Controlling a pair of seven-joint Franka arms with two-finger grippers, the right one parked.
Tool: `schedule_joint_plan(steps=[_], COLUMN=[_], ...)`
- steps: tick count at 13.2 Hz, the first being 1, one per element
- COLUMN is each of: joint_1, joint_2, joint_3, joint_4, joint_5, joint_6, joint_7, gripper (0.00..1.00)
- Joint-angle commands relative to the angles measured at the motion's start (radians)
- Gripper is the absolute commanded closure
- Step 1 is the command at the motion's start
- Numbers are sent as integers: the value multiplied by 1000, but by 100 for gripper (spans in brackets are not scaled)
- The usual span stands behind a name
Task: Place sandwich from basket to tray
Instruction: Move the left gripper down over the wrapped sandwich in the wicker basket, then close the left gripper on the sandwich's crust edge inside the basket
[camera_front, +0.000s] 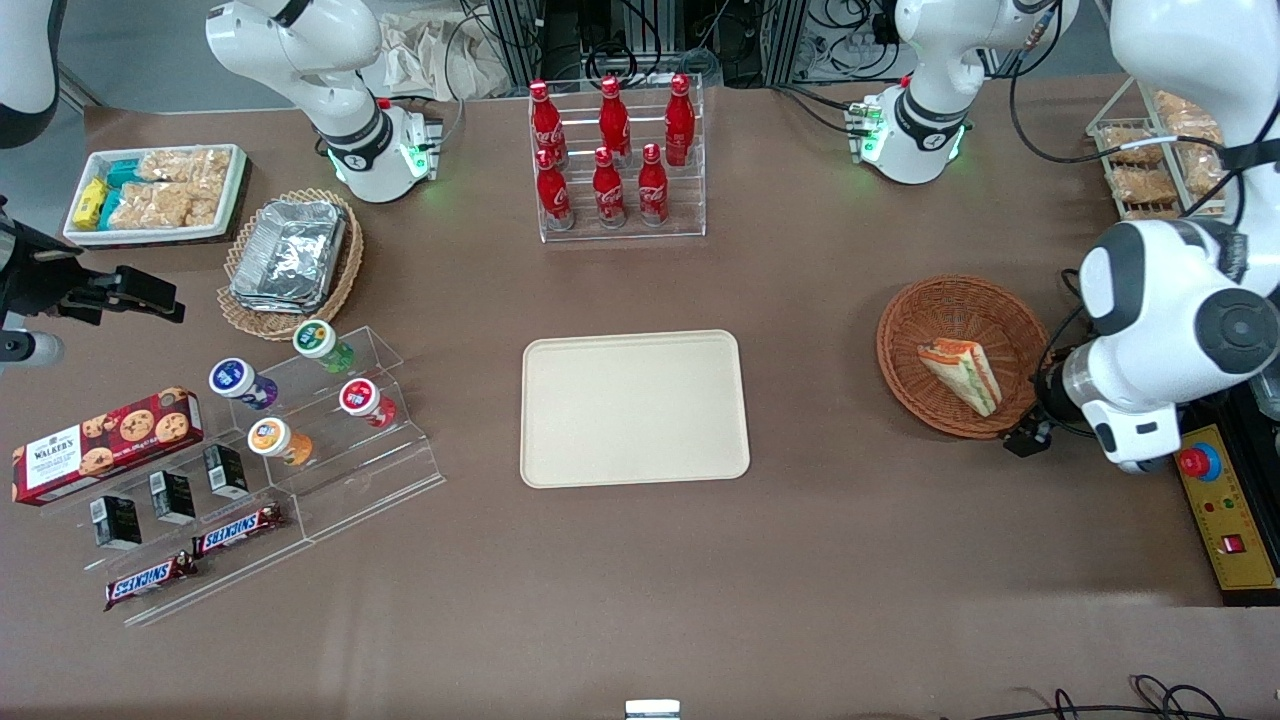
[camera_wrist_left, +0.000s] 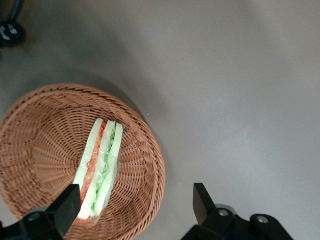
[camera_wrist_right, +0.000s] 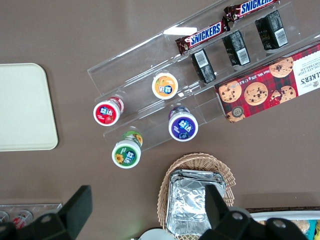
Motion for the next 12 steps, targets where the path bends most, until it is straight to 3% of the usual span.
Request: schedule_joint_plan(steps=[1, 12], joint_1=[4, 6], joint_2=[-102, -168], joint_3=[-3, -1], joint_4=[-171, -357], joint_5=[-3, 2], joint_6=[93, 158], joint_7=[-59, -61], gripper=[0, 0])
